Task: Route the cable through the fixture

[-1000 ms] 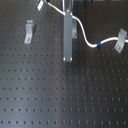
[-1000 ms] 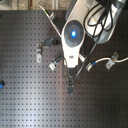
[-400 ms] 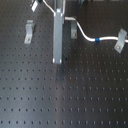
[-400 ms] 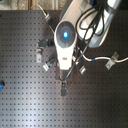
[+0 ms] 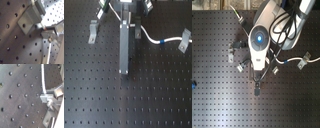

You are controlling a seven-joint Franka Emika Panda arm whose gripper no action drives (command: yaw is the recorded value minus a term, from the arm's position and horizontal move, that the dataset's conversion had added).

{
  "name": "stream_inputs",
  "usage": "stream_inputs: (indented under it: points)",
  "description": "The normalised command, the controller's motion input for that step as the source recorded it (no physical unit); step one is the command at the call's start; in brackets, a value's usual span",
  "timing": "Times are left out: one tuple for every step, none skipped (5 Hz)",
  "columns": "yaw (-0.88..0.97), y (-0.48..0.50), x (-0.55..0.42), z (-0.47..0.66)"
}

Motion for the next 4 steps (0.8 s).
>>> stream_inputs:
  points:
    - [0.15,0.226,0.005,-0.08]
    - [0.00,-0.011,0.000,0.00]
    - [0.00,-0.036,-0.003,0.00]
    - [-0.05,-0.107,0.087,0.00]
